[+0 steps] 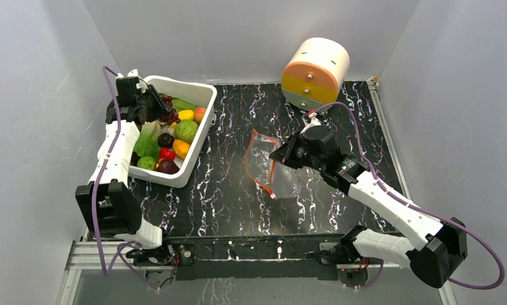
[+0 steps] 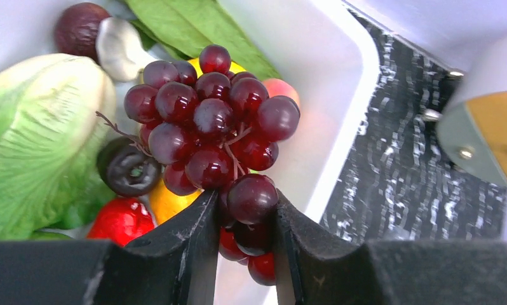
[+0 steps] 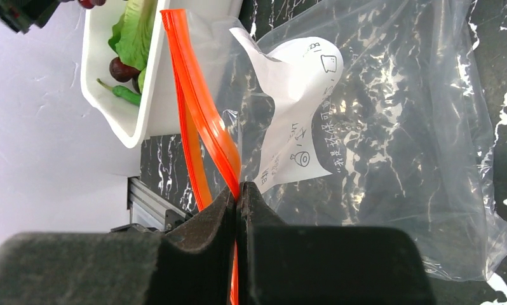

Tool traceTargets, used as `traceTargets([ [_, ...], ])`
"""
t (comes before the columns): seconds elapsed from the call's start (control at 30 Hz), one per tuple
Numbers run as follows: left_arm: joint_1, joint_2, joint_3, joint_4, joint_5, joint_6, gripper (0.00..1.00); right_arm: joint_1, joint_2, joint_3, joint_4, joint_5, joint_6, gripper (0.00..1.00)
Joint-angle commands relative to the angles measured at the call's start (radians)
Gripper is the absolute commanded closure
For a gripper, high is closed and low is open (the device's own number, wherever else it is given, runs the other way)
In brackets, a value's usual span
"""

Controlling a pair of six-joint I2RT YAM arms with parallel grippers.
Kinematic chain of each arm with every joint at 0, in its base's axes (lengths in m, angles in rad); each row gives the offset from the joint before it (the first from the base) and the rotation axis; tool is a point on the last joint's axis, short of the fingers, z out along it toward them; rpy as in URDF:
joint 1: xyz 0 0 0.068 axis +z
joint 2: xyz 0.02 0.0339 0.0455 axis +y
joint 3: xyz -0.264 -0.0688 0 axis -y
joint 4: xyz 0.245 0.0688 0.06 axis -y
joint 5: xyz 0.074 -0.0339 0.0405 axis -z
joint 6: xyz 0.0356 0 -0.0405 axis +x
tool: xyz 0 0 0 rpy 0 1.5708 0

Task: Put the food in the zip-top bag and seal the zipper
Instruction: Place the fake fruit in the zipper food storage bag.

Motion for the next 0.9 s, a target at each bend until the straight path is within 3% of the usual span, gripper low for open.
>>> traceTargets([
  [0.0,-0.016,-0.118,0.006,-0.033,0.183,-0.039,0.8,0.001,-0.024,0.005,0.079,0.018,0.06,1.0],
  [0.5,-0.176,-0.21,0.061,-0.142,0.512,-0.037,0.84,0.002,0.076,0.115,-0.004,0.247,0.07,1.0],
  [0.87,-0.258,-0.284,-0.089,0.106,0.858,-0.23,0.85,0.002,0.15,0.093,0.125,0.155,0.114,1.0],
])
